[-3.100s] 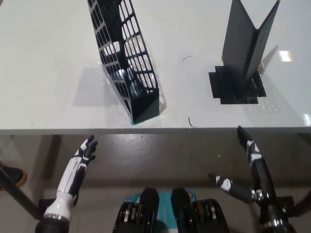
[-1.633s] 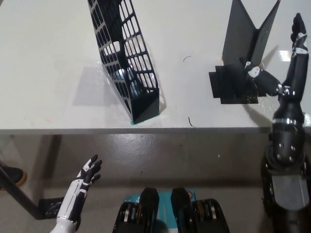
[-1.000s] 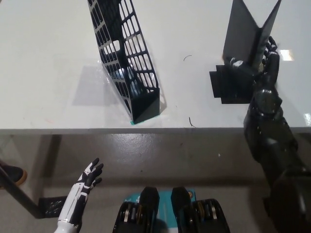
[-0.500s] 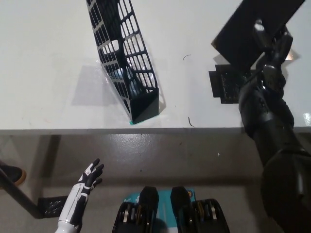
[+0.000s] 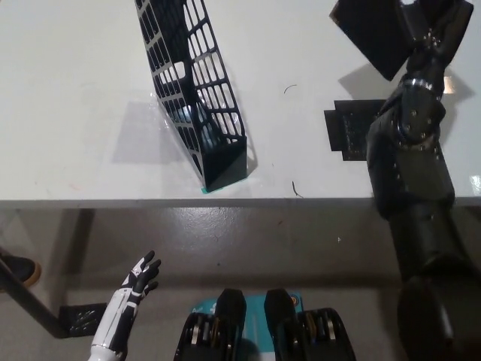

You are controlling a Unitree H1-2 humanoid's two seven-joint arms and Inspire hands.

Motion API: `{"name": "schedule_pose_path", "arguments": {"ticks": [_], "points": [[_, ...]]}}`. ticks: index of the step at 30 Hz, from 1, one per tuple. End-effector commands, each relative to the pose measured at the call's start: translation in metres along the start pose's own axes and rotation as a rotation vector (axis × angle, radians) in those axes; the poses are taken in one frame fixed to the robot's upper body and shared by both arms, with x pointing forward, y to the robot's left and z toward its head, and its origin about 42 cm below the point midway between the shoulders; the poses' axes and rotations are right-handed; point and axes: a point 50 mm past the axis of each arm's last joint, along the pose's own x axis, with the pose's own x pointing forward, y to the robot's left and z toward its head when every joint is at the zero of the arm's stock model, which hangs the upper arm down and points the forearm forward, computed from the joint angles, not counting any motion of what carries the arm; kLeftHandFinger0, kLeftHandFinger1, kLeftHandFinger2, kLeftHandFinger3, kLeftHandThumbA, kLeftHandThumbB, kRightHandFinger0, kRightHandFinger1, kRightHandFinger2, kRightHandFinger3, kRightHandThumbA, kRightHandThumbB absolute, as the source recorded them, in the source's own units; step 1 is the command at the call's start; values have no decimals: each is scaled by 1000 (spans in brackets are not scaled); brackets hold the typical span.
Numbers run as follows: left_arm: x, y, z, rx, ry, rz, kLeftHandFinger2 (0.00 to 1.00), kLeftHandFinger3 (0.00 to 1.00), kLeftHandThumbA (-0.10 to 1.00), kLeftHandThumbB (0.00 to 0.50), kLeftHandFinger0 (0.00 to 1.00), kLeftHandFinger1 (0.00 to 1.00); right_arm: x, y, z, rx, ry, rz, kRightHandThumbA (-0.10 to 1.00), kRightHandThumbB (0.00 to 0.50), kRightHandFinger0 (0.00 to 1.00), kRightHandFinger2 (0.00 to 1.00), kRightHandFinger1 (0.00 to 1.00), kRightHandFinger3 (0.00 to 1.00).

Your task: A notebook is kept standing on the table on the right hand side and a black shelf is kept on the left hand side and the robot uses its right hand to grab the notebook and places it in the shelf

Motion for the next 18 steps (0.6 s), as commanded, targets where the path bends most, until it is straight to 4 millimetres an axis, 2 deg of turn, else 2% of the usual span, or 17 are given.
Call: {"name": "schedule_pose_path", "arguments": {"ticks": [1,2,3,4,8,9,10,13,16,18], "points": [[3,4,6,34,-56,-18,1000,1000,1000,112,1000,1000,-29,53,108,68,-391,229,-100,56,0,542,109,712],[3,4,5,31,-54,-19,1000,1000,1000,116,1000,1000,-46,58,120,55,-440,269,-100,58,0,573,128,748],[3,4,4,31,-52,-20,1000,1000,1000,119,1000,1000,-53,60,124,45,-455,277,-100,67,0,578,134,754],[3,4,3,31,-49,-21,1000,1000,1000,120,1000,1000,-69,65,133,16,-517,298,-100,75,0,561,122,747],[4,4,1,29,-47,-21,1000,1000,1000,92,1000,1000,-98,75,146,-38,-644,375,-100,81,0,541,106,747],[4,4,1,25,-39,-19,1000,1000,1000,98,1000,1000,-104,79,149,-34,-661,386,-100,89,0,559,111,756],[4,4,0,28,-36,-20,1000,1000,1000,104,1000,1000,-110,83,150,-33,-669,393,-100,107,0,629,141,779],[4,5,-2,34,-32,-18,1000,1000,1000,107,1000,1000,-119,91,151,-47,-677,395,-100,124,0,672,153,767],[2,5,-5,52,-22,-12,1000,1000,1000,116,1000,1000,-124,98,147,-47,-658,424,-100,114,0,668,159,769],[3,5,-6,38,-26,-11,1000,1000,1000,105,1000,1000,-124,100,145,-51,-653,435,-100,107,0,687,180,781]]}}
